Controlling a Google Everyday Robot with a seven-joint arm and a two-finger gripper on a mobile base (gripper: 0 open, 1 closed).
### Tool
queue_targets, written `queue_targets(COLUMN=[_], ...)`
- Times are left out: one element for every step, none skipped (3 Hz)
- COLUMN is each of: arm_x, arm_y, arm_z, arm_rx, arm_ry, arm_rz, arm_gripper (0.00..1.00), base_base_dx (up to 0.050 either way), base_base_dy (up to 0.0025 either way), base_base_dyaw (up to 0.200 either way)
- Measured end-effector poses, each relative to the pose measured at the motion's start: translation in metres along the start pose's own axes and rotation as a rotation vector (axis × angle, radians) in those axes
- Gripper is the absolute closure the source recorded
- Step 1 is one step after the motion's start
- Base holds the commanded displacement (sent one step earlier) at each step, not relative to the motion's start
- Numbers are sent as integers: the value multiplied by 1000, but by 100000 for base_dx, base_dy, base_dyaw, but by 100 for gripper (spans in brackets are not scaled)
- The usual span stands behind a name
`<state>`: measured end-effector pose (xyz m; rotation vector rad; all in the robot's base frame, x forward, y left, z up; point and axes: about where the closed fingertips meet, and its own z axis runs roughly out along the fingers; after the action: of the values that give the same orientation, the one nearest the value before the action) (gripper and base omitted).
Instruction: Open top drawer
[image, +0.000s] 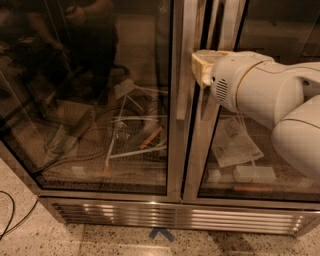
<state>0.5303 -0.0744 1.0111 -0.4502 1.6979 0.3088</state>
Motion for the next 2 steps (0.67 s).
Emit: queue_targets(arm_x=[1, 6], arm_y=[-2, -3], arm_z=[0, 0], arm_rx=[0, -8], arm_ry=[2, 11], arm_rz=[1, 8], arm_gripper=[100, 100], base_base_dx=[0, 0], base_base_dy=[0, 0], base_base_dyaw=[0, 0])
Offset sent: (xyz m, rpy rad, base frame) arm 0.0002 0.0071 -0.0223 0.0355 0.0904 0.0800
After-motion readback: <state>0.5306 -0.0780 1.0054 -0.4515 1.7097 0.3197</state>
